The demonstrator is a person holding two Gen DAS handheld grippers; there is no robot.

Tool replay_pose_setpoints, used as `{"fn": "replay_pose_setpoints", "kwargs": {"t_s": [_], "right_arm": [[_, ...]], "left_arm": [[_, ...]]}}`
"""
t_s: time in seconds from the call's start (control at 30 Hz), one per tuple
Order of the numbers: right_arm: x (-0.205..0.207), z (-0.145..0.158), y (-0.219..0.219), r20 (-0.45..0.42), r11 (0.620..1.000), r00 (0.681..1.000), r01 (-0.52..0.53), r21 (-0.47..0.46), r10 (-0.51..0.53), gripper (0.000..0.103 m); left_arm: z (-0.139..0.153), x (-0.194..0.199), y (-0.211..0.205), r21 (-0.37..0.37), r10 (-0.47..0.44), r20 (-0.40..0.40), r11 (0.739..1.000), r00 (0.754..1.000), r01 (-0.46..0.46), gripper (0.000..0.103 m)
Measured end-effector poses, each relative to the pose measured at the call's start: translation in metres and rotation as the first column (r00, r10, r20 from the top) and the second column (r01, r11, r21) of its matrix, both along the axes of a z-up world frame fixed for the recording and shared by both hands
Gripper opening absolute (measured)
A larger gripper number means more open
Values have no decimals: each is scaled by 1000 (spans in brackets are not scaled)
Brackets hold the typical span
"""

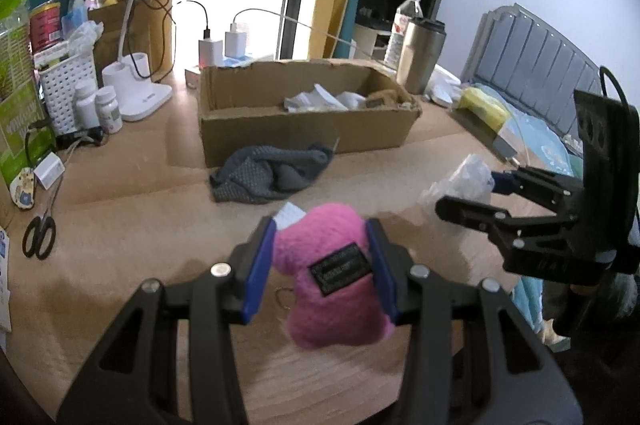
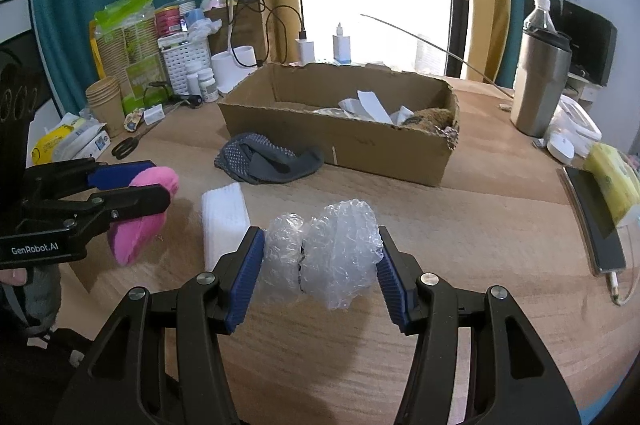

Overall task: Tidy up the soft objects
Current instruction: 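Carry the pink plush with the left tool while the right tool carries the bubble wrap into the box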

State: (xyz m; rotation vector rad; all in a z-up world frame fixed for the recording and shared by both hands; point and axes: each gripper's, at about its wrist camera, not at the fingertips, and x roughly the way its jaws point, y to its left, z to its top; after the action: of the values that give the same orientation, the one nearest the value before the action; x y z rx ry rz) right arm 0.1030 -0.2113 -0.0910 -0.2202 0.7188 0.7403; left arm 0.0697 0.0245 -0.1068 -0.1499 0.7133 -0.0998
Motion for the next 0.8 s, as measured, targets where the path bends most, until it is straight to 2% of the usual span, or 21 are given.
{"fn": "replay_pose_setpoints", "kwargs": {"t_s": [0.8], "right_arm": [[36,19,31,19,1000,999,-28,9,27,58]], "left_arm": [[19,35,36,-26,38,42,999,998,-37,47]]}}
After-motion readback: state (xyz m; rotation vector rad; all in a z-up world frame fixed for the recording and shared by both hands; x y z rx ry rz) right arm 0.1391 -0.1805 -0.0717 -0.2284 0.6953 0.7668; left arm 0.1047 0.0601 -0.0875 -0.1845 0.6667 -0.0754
